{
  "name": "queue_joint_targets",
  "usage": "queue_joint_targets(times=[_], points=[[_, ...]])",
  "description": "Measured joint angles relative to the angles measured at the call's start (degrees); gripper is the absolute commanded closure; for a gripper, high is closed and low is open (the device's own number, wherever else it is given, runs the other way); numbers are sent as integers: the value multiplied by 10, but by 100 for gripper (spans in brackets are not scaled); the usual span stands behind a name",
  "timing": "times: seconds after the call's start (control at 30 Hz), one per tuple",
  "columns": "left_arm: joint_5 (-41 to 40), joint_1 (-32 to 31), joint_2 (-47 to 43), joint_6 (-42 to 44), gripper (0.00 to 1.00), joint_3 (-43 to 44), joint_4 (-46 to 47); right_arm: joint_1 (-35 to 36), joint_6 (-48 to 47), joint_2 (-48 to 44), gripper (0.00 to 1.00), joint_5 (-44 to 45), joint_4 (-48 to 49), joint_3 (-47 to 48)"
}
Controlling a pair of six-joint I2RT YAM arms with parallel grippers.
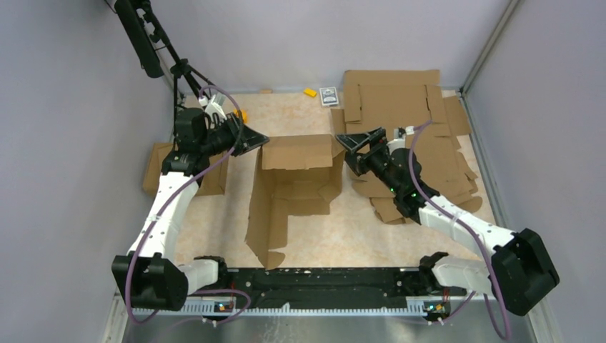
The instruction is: Fold the paper box
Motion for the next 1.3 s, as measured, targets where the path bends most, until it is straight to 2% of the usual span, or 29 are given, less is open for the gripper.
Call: queue_joint_targets(times=[0.2,0.67,0.73,0.87,1.13,1.3], points=[[-1,0,0,0,78,0,0,15,-12,37,15,-14,-16,35],[-12,0,0,0,77,0,-1,47,-66,61,37,3,-102,105],[-11,0,0,0,73,0,-2,48,-72,61,40,3,-113,107],[-6,0,0,-1,50,0,-5,50,-82,61,43,3,-124,107],[6,-1,-22,-8,33,-1,-9,51,-101,61,45,2,-127,108],[0,-1,-30,11,32,8,-31,53,-106,61,46,1,-127,108]])
